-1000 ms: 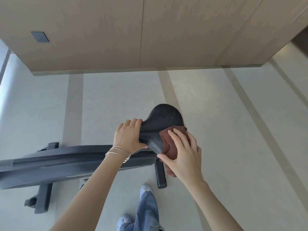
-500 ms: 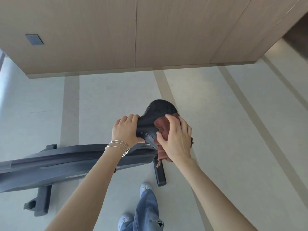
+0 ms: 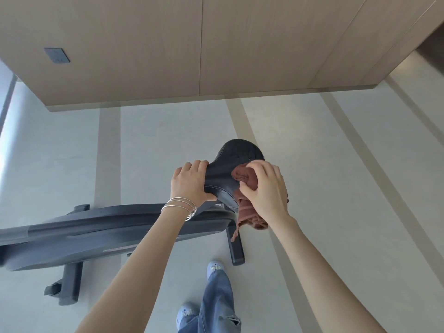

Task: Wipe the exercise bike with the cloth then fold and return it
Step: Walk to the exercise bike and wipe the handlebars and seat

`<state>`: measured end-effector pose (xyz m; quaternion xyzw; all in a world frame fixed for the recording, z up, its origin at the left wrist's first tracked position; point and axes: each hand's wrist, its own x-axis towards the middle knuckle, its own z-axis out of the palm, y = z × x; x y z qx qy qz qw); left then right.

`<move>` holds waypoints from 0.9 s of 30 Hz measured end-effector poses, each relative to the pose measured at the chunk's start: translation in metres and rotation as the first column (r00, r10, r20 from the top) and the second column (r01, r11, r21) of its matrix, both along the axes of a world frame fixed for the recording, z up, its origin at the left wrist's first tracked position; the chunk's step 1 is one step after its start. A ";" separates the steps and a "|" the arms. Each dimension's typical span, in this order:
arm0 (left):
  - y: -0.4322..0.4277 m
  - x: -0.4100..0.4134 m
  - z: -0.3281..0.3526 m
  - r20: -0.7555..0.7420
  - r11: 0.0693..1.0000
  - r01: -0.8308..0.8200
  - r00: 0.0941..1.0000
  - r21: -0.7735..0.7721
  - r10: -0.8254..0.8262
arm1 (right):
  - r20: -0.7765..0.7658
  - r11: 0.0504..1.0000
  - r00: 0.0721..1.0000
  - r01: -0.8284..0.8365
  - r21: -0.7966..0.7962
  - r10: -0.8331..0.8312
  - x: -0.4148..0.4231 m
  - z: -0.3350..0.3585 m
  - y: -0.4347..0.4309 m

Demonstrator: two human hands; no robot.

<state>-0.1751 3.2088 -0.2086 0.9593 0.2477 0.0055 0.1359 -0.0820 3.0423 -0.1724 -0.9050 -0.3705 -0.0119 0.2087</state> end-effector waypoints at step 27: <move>-0.005 0.001 0.002 -0.051 0.997 -0.069 0.996 -0.024 0.068 | -0.054 0.985 0.992 -0.110 0.130 0.118 0.021 -0.010 -0.028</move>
